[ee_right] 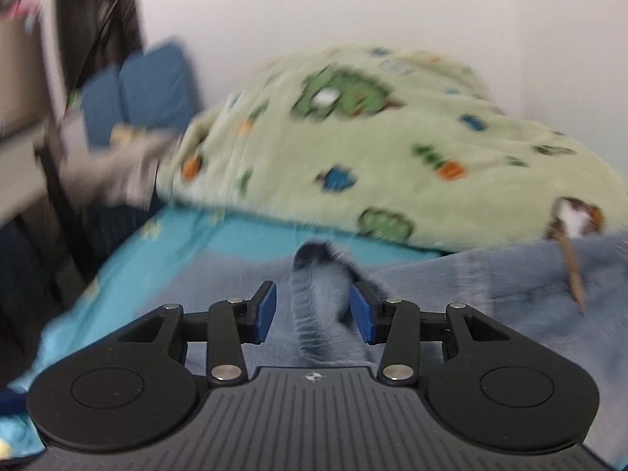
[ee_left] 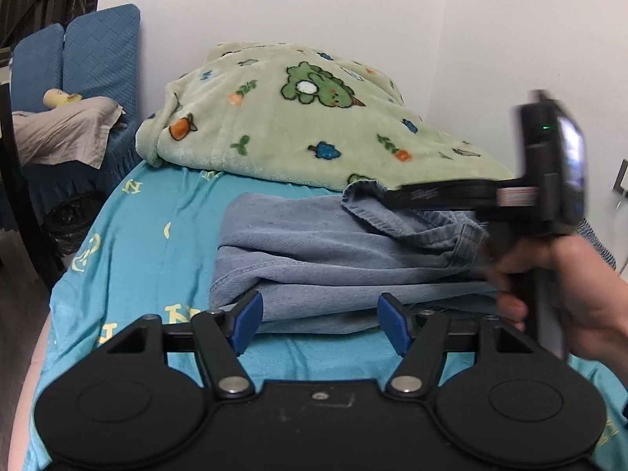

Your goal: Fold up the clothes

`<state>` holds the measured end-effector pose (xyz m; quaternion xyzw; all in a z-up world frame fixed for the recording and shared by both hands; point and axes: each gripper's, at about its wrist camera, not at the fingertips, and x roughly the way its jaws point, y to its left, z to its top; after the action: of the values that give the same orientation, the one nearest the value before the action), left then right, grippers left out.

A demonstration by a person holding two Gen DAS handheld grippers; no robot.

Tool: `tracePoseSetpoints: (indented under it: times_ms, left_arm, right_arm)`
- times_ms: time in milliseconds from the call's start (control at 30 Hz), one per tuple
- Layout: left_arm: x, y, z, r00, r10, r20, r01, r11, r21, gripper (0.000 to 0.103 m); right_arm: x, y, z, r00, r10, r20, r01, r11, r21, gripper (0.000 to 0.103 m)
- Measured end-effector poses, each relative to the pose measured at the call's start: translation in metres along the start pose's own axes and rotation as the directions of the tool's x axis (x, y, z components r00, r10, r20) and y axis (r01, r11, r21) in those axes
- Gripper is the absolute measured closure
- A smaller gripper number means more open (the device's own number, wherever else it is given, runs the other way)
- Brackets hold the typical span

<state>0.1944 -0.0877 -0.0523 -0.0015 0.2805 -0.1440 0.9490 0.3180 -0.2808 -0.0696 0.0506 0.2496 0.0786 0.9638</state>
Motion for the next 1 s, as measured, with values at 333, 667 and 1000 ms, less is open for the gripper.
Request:
tracePoseSetpoints:
  times_ms: [333,667,1000]
  left_arm:
    - [0.012,0.016,-0.007,1.0,-0.008,0.019,0.009,0.996,-0.092,0.041]
    - [0.018,0.018,-0.011,1.0,0.011,-0.024,-0.013,0.994,-0.11,0.041]
    - [0.018,0.013,-0.011,1.0,0.008,-0.016,-0.009,0.997,-0.083,0.041]
  right_arm:
    - [0.047,0.022,-0.029,0.984,-0.165,-0.069,0.139,0.949,-0.282,0.062]
    - [0.02,-0.039,-0.006,0.963,-0.267,0.043,0.267,0.964,-0.009,0.101]
    - [0.017,-0.119,-0.023,0.98,-0.169,-0.105,0.199,0.861,0.468,0.094]
